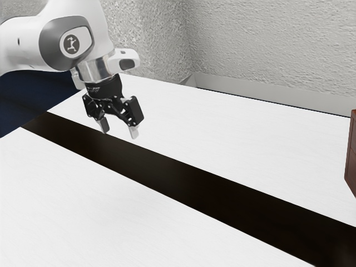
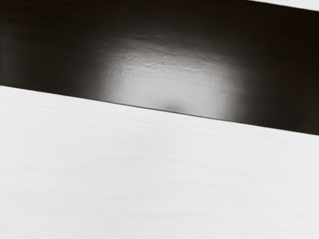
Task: Pull the drawer handle with one arm to open the drawer
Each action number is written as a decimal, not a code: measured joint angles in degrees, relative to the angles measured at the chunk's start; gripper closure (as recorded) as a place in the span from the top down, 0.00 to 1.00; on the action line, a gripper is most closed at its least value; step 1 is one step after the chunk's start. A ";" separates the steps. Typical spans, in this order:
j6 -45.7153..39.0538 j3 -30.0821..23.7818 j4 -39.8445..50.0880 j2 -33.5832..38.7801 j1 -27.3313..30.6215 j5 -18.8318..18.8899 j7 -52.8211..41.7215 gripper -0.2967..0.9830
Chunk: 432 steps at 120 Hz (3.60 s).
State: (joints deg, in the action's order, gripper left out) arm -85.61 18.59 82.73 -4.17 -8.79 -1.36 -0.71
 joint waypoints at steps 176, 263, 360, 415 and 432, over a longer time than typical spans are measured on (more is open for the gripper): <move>-10.69 -19.11 -20.97 -21.56 -5.19 -12.29 14.09 0.77; -26.61 -25.70 -23.14 -28.12 -7.08 -15.80 25.57 0.77; -37.97 -27.29 -22.31 -31.13 -8.46 -16.02 30.98 0.77; -37.14 -27.08 -19.99 -30.80 -8.66 -15.76 32.00 0.70; -36.58 -26.85 -19.79 -30.06 -8.66 -15.57 32.26 0.59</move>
State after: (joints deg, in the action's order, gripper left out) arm -122.19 -8.26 62.94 -34.23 -17.45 -16.93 31.55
